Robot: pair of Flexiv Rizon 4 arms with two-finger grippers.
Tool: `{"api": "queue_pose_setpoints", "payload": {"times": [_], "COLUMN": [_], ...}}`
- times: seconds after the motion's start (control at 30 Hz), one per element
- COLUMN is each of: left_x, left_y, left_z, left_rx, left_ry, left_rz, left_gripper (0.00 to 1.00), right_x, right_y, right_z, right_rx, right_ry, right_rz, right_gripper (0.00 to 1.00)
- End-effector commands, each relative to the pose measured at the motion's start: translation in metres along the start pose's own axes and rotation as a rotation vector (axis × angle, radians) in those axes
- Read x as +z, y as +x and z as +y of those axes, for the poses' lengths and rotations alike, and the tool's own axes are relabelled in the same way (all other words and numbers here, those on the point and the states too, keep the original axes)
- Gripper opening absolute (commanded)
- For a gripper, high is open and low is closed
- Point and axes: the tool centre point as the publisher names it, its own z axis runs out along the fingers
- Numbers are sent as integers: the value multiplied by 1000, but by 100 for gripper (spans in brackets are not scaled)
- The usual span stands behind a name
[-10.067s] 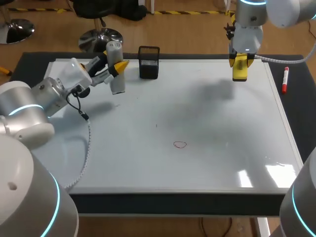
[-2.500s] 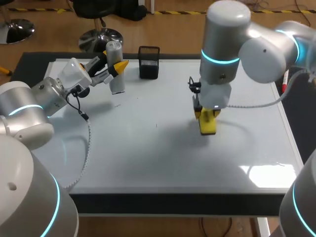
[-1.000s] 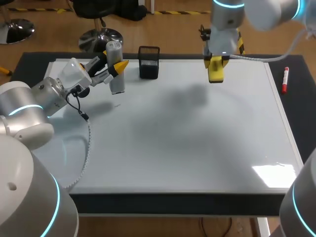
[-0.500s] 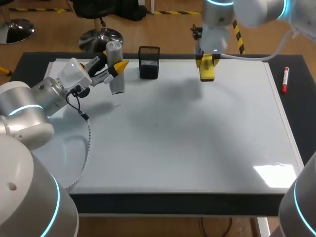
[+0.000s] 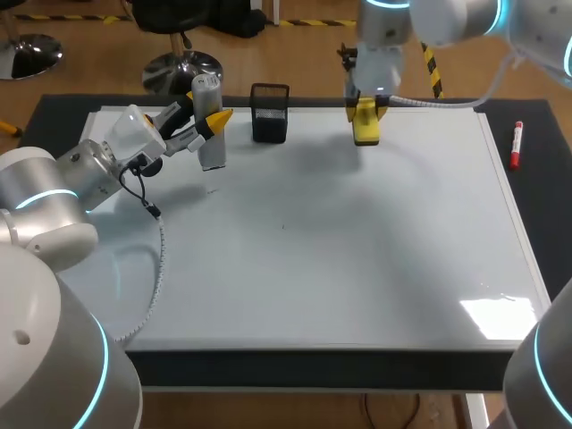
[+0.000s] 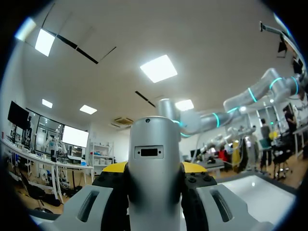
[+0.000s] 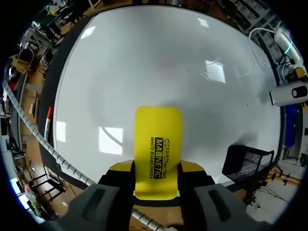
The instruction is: Pick up the inspection probe, press it on each red-marked spot on the whiteboard one by one, put down the probe, pick up the eraser, and wipe off all the red marks.
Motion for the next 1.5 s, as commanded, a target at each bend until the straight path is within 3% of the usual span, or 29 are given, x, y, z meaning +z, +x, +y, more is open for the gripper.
{"api": "queue_pose_setpoints", "payload": {"times": [0.03,0.43,0.93,1.5], "left_x": [0,0,0,0], "left_y": [-1,-1,-1,-1], "left_z": [0,0,0,0], "left_rx": [-1,-1,-1,-1], "left_ry": [2,2,2,2], "left_rz": [3,3,3,3], "left_gripper": [0,0,0,0], "right_x": [9,29,35,42], "right_y": [-6,-7,-19,-19], "right_z": [-13,-29,-34,-41], "right_rx": [-10,-12,-25,-30], "right_ry": [-27,-43,-43,-31], "right_rz": [5,3,8,14], "right_gripper": [0,0,0,0]}}
